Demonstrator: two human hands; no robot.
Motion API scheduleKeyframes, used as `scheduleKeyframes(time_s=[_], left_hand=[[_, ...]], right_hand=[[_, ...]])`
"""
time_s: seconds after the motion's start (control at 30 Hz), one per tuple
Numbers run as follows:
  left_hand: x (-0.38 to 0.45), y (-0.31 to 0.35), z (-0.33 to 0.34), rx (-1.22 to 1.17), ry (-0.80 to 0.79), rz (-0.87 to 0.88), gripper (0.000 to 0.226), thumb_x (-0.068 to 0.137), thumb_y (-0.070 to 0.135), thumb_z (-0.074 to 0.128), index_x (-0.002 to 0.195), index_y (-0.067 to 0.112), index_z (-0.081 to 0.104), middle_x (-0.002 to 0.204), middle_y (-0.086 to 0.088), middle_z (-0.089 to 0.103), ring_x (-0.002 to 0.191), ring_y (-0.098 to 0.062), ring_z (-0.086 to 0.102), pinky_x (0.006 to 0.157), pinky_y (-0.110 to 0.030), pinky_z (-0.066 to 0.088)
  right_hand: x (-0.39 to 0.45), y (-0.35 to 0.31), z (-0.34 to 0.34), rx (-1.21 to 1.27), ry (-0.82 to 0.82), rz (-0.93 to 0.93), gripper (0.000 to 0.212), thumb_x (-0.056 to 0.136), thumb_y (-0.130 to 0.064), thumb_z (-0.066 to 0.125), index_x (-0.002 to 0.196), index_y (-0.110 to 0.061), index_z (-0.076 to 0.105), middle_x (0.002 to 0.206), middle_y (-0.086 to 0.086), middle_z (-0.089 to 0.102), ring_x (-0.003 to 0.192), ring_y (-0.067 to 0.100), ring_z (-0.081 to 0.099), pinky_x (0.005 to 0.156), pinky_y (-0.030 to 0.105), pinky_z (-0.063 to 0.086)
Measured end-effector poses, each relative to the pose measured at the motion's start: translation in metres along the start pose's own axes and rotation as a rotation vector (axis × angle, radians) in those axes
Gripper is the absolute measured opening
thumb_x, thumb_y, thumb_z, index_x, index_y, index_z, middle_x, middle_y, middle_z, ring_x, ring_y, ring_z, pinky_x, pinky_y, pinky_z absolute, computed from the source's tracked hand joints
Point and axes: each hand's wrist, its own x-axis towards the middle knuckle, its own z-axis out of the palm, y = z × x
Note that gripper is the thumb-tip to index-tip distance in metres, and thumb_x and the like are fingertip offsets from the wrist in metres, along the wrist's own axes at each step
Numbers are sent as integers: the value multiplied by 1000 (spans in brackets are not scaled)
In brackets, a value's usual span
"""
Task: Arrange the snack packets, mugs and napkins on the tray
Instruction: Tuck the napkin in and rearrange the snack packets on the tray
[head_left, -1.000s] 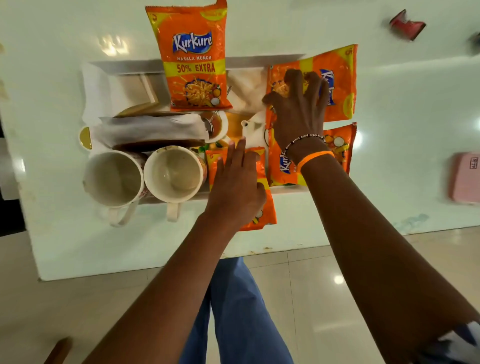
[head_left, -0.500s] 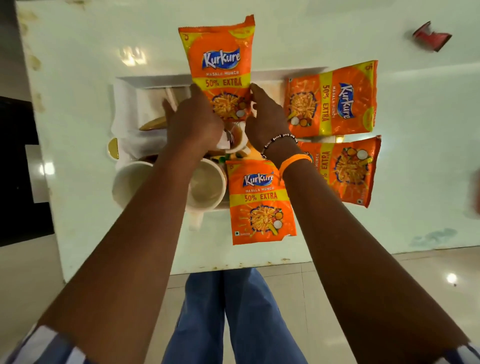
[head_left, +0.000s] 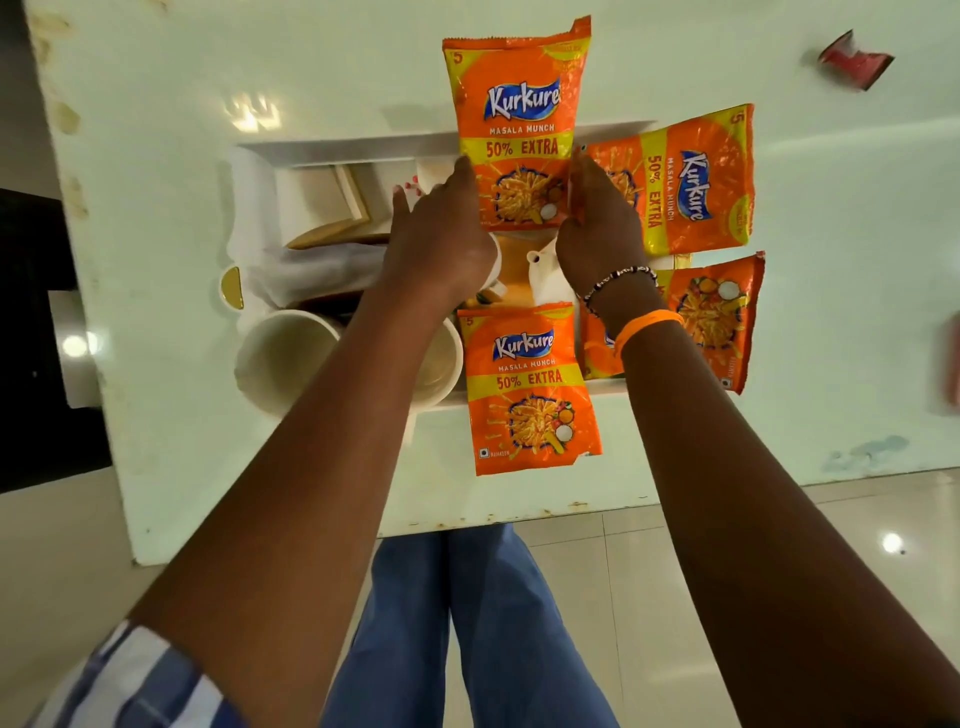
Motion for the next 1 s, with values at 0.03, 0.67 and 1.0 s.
scheduleKeyframes(time_s=[0.03, 0.67, 1.0], left_hand=[[-4, -1, 0, -37, 15, 6, 58, 91, 10, 44, 144, 14, 23, 140, -10, 48, 134, -30, 38, 118, -47, 6], [-177, -116, 15, -1231, 711, -822, 24, 92, 4, 38, 95, 23, 51, 87, 6, 49, 78, -11, 50, 75, -21, 42], [-136, -164, 28, -1176, 265, -639, 36, 86, -8, 46, 120, 2, 55, 107, -12, 57, 96, -21, 57, 73, -22, 51]], right_hand=[[-6, 0, -2, 3, 17, 0, 53, 87, 5, 39, 139, -9, 34, 142, 11, 47, 131, 23, 42, 96, 18, 31], [-158, 92, -4, 588, 592, 583, 28, 89, 2, 44, 116, 0, 52, 89, 4, 52, 76, 19, 54, 72, 27, 48], [-123, 107, -1, 846, 379, 571, 37, 94, -1, 42, 131, 1, 41, 110, 8, 52, 104, 21, 50, 86, 25, 52]])
